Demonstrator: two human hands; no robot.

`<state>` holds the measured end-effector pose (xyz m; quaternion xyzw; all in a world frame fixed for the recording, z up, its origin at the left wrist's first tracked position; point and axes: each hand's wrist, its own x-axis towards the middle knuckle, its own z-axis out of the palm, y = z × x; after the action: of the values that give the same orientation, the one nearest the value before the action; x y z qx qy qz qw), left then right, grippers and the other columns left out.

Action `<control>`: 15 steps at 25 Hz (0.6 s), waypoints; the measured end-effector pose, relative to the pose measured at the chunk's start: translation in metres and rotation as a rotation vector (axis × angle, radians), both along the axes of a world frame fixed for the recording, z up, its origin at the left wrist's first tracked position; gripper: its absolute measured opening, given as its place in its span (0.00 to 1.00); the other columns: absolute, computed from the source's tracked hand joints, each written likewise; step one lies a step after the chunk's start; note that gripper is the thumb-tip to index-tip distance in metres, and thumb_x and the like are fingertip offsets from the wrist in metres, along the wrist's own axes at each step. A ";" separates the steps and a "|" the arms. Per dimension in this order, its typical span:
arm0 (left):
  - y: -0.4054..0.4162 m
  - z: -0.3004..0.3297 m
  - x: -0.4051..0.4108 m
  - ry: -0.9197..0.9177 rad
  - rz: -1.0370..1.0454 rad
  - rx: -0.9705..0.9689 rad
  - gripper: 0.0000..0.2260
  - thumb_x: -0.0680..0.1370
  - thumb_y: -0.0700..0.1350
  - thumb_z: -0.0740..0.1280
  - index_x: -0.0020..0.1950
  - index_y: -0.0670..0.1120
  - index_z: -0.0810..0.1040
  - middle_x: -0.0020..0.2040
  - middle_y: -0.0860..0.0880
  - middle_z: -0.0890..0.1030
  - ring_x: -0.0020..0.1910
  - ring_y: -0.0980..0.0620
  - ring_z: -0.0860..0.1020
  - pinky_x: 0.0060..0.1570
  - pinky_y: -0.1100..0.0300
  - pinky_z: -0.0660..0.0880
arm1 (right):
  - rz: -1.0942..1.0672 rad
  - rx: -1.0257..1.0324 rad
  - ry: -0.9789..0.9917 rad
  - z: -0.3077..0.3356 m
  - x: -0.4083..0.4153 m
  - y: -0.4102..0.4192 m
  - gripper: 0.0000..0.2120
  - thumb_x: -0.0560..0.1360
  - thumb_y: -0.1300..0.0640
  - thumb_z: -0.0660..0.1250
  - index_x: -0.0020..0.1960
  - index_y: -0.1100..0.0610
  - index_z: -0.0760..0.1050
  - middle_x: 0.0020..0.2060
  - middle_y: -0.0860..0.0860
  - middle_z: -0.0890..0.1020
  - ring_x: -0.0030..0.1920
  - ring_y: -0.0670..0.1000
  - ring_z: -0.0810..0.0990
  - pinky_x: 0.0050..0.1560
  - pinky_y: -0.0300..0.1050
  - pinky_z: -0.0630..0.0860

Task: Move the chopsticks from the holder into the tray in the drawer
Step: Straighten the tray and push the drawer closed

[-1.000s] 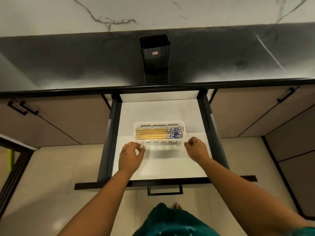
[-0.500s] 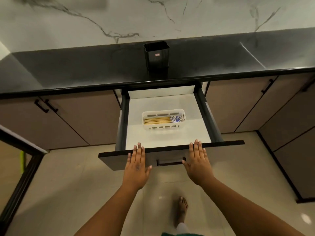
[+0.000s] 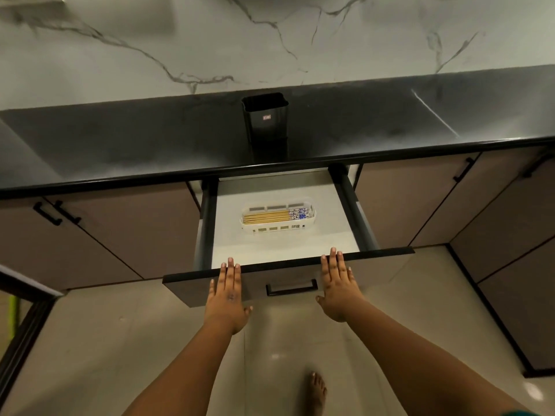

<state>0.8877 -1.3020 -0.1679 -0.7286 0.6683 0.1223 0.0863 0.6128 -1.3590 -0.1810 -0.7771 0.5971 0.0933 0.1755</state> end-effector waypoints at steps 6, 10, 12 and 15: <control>-0.104 0.009 0.015 -0.016 0.055 0.023 0.45 0.77 0.58 0.60 0.72 0.44 0.26 0.73 0.45 0.25 0.73 0.44 0.29 0.73 0.45 0.39 | 0.019 0.062 -0.026 0.006 0.021 -0.108 0.47 0.78 0.42 0.56 0.68 0.55 0.19 0.69 0.56 0.21 0.70 0.58 0.22 0.73 0.59 0.38; -0.168 0.018 0.029 -0.021 0.166 0.064 0.43 0.78 0.52 0.60 0.72 0.42 0.26 0.74 0.43 0.26 0.74 0.44 0.30 0.73 0.44 0.38 | 0.046 0.094 -0.099 0.022 0.027 -0.183 0.44 0.79 0.44 0.57 0.74 0.56 0.26 0.72 0.56 0.25 0.73 0.57 0.26 0.74 0.58 0.39; -0.195 0.021 0.033 0.189 0.336 0.008 0.46 0.77 0.55 0.62 0.73 0.40 0.28 0.74 0.41 0.27 0.74 0.42 0.32 0.73 0.45 0.40 | -0.090 -0.016 -0.292 0.027 0.031 -0.208 0.41 0.80 0.50 0.60 0.77 0.58 0.33 0.75 0.58 0.31 0.75 0.58 0.30 0.74 0.54 0.39; -0.241 0.021 0.026 0.715 0.680 -0.042 0.45 0.77 0.51 0.67 0.75 0.40 0.33 0.77 0.40 0.34 0.76 0.41 0.39 0.74 0.47 0.45 | -0.634 0.030 -0.558 0.022 0.039 -0.243 0.38 0.80 0.61 0.61 0.77 0.61 0.37 0.76 0.61 0.35 0.77 0.60 0.37 0.75 0.51 0.46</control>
<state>0.9133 -1.5432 -0.1465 -0.8195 0.3829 0.3723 -0.2078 0.6517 -1.6018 -0.1594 -0.5476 0.7350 -0.1706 0.3617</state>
